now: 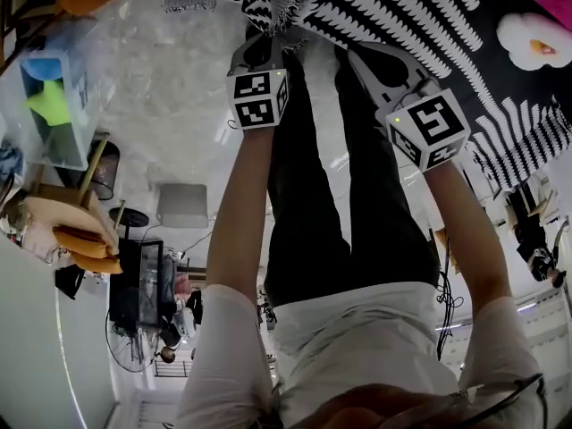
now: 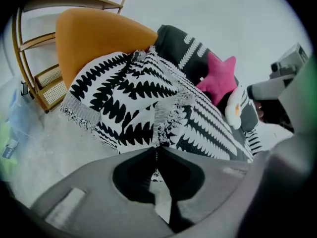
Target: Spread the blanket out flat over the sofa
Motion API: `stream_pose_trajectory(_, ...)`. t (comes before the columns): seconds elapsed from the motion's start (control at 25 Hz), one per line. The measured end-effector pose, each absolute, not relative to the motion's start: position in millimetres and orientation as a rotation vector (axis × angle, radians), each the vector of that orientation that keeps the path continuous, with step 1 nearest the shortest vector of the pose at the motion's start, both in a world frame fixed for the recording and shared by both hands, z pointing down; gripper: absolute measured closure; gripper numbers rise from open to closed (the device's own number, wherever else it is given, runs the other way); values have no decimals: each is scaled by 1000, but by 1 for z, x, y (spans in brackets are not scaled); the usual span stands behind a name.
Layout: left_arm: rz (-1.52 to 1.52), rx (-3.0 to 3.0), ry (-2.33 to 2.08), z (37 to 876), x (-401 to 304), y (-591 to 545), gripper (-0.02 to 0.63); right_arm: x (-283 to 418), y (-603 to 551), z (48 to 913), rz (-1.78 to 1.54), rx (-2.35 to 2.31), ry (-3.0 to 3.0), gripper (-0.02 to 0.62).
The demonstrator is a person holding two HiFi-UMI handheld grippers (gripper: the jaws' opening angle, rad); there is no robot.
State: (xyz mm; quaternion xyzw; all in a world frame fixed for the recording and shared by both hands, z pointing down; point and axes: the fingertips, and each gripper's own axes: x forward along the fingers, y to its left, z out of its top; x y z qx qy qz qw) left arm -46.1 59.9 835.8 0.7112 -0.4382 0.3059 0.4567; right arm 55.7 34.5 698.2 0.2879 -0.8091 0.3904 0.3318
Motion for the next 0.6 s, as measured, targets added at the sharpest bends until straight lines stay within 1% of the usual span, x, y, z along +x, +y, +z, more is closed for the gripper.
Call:
stream_pose_trajectory(0.2,764,1809,-1075,817,-74,56,584,40,21,695,999,728,-2126,592)
stream_pose_trajectory(0.6,803,1791,-1192,795,-169,52,584,2,18,681,960,711,-2158,592)
